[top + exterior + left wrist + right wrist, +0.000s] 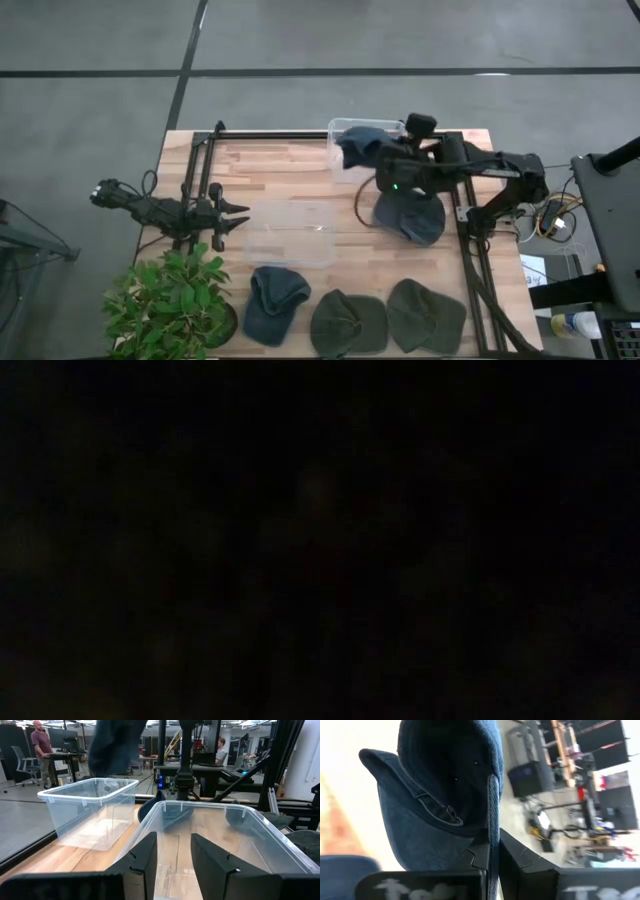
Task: Pick & Place hat
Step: Put the middle blue cap into the top transparent bin
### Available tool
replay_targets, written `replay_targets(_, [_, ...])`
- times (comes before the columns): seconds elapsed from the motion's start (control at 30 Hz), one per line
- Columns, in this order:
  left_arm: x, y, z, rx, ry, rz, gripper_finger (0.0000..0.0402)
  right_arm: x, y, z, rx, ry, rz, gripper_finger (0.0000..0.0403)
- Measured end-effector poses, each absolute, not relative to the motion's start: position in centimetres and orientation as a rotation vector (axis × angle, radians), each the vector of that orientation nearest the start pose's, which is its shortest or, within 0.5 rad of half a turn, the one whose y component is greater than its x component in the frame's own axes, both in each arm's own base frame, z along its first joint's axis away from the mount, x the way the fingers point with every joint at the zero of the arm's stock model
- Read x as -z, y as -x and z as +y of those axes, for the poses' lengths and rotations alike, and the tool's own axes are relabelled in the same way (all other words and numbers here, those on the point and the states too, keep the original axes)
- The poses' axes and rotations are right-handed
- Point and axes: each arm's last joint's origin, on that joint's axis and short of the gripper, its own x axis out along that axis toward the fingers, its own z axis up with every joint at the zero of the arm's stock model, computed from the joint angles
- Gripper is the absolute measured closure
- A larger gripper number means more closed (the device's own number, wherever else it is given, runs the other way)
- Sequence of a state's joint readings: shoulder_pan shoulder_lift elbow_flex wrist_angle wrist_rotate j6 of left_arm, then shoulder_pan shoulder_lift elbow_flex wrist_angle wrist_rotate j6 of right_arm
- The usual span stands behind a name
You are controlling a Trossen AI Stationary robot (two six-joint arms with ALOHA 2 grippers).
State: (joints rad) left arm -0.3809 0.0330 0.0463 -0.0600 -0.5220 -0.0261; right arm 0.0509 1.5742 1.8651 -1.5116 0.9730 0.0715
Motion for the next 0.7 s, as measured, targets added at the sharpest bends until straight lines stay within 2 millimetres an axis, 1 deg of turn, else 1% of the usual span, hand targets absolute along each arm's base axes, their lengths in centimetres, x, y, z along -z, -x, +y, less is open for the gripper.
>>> replay_targets(0.1, [-17.1, -9.2, -2.1, -0.141, 0.006, 0.04, 0.029, -41.0, -27.4, -2.8, 0.857, 0.623, 1.11, 0.0391])
replay_targets(0.2, [-17.1, -9.2, -2.1, -0.141, 0.006, 0.04, 0.029, -40.4, -28.3, -4.5, 0.829, 0.649, 1.13, 0.0391])
replay_targets(0.37, [-17.1, -9.2, -2.1, -0.141, 0.006, 0.04, 0.029, -39.5, -29.2, -6.8, 0.739, 0.616, 1.133, 0.0391])
replay_targets(0.53, [-17.1, -9.2, -2.1, -0.141, 0.006, 0.04, 0.029, -38.8, -29.4, -9.1, 0.729, 0.613, 1.195, 0.0391])
replay_targets(0.7, [-17.1, -9.2, -2.1, -0.14, 0.006, 0.04, 0.029, -38.1, -29.1, -11.6, 0.631, 0.494, 1.218, 0.0391])
